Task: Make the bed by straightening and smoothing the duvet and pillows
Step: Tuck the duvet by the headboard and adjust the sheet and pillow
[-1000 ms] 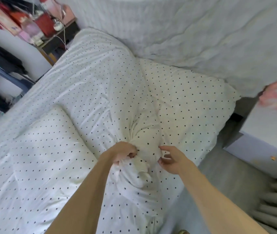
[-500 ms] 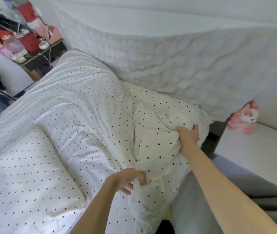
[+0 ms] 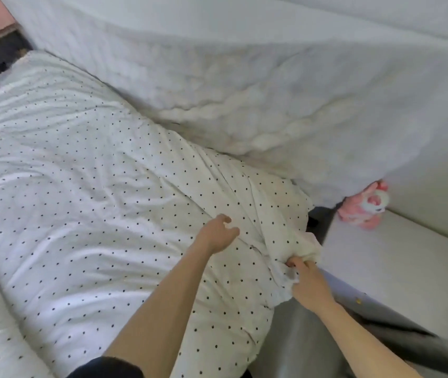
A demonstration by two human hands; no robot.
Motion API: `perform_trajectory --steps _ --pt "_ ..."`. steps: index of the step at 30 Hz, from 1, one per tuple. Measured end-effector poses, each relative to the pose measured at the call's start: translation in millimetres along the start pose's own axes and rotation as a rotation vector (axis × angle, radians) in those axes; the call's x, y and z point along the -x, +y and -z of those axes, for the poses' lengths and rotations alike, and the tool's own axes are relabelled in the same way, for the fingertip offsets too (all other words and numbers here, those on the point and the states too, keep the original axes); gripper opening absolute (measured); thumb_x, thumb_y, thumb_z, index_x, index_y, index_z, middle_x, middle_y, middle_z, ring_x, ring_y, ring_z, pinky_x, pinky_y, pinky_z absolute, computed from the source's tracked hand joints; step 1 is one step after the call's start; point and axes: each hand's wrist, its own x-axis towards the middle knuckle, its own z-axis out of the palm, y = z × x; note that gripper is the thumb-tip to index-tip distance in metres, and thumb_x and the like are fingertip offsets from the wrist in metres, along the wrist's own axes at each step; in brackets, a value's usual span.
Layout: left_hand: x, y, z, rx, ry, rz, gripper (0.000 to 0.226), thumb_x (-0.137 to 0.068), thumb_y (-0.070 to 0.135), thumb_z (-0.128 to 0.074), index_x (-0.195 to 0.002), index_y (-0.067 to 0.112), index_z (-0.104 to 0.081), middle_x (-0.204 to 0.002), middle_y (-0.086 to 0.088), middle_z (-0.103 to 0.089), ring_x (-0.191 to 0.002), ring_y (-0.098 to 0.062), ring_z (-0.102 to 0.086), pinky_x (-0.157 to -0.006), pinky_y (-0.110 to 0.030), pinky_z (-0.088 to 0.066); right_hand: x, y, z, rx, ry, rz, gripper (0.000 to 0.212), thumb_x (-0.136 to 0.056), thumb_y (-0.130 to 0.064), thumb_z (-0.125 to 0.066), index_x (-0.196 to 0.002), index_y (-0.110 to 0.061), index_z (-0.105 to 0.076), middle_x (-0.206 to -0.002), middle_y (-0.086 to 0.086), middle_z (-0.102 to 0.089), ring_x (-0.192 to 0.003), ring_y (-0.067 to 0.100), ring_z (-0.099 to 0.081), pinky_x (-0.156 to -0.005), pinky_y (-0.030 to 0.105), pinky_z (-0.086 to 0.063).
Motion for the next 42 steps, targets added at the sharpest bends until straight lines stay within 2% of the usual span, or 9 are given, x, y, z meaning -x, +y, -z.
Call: perform_trajectory --steps 4,9,13,16,20,28,31,36,42 --pt "-55 24 -20 -0.032 0.054 0.014 0.074 -0.092 0.053 -0.055 -0.152 0.019 -0.027 -0.147 -0.012 -0.044 -0.126 -0.027 -0.052 -0.099 -0.039 -0.045 -18 12 26 -0.260 0.059 -0.011 0.021 -0.095 -0.052 -0.059 -0.097 -0.032 -0.064 -0.110 -0.006 -0.054 -0.104 0.021 -0.053 -0.090 0.037 -0.044" --pt "-96 59 -53 -0.464 0.352 -0.157 0.084 -0.090 0.033 -0.055 -0.157 0.040 -0.004 -0.165 -0.005 0.005 -0.151 -0.032 -0.010 -0.118 -0.053 -0.024 -68 27 53 -0.372 0.283 -0.028 0.067 -0.094 -0.065 -0.046 -0.053 -0.014 -0.061 -0.077 -0.001 -0.059 -0.085 0.018 -0.056 -0.071 0.031 -0.040" --pt "-126 71 -62 -0.923 0.212 -0.318 0.079 -0.087 0.013 -0.050 -0.152 0.045 -0.021 -0.163 0.001 0.027 -0.150 -0.024 0.025 -0.121 -0.057 0.008 -108 34 64 -0.320 0.272 0.016 0.023 -0.082 -0.043 -0.078 -0.083 -0.026 -0.062 -0.123 0.001 -0.050 -0.118 0.025 -0.048 -0.096 0.039 -0.047" --pt "-137 78 -63 -0.993 0.133 -0.311 0.059 -0.090 0.019 -0.052 -0.147 0.027 -0.040 -0.167 -0.001 -0.004 -0.153 -0.020 0.013 -0.122 -0.055 0.006 -135 31 83 -0.307 0.055 0.086 0.083 -0.073 -0.049 -0.075 -0.147 -0.035 -0.041 -0.165 -0.001 -0.024 -0.151 0.026 -0.021 -0.121 0.050 -0.026" --pt "-142 92 -54 -1.042 0.151 -0.282 0.066 -0.083 0.022 -0.060 -0.144 0.018 -0.036 -0.141 0.001 -0.048 -0.142 -0.021 -0.031 -0.122 -0.048 -0.013 -157 12 103 -0.170 -0.217 0.104 0.118 -0.067 -0.091 -0.053 -0.161 -0.033 -0.013 -0.164 -0.004 -0.033 -0.152 0.024 -0.028 -0.122 0.057 -0.013" --pt "-159 118 21 -1.187 0.200 -0.105 0.058 -0.083 0.039 -0.061 -0.139 0.036 -0.048 -0.160 0.002 -0.027 -0.145 -0.022 -0.026 -0.116 -0.045 -0.020 -150 -23 150 -0.460 0.012 0.432 0.017 -0.088 -0.045 -0.065 -0.099 -0.032 -0.066 -0.084 -0.017 -0.068 -0.081 0.010 -0.064 -0.073 0.033 -0.054" --pt "-144 153 44 -0.893 0.400 -0.158 0.032 -0.072 0.032 -0.052 -0.099 0.024 -0.066 -0.094 -0.003 -0.071 -0.102 -0.030 -0.065 -0.085 -0.035 -0.040 -152 -32 195 -0.469 0.196 0.540 0.037 -0.088 -0.059 -0.057 -0.096 -0.025 -0.065 -0.083 -0.011 -0.068 -0.079 0.019 -0.064 -0.069 0.042 -0.054" --pt "-129 217 47 -0.743 0.989 -0.767 0.010 -0.056 0.021 -0.050 -0.061 0.017 -0.057 -0.041 0.000 -0.048 -0.039 -0.023 -0.040 -0.057 -0.027 -0.032 -151 16 246 -0.413 0.640 0.611 0.033 -0.090 -0.041 -0.066 -0.075 -0.013 -0.069 -0.065 0.000 -0.067 -0.058 0.026 -0.062 -0.052 0.036 -0.049" --pt "-208 184 -71 -0.811 0.490 -0.328 0.036 -0.095 0.030 -0.051 -0.129 0.026 -0.061 -0.142 -0.003 -0.053 -0.136 -0.026 -0.043 -0.117 -0.050 -0.022 -208 70 136 -0.143 0.280 0.029 0.047 -0.095 -0.055 -0.037 -0.115 -0.022 -0.064 -0.114 0.008 -0.074 -0.107 0.035 -0.066 -0.085 0.041 -0.054"
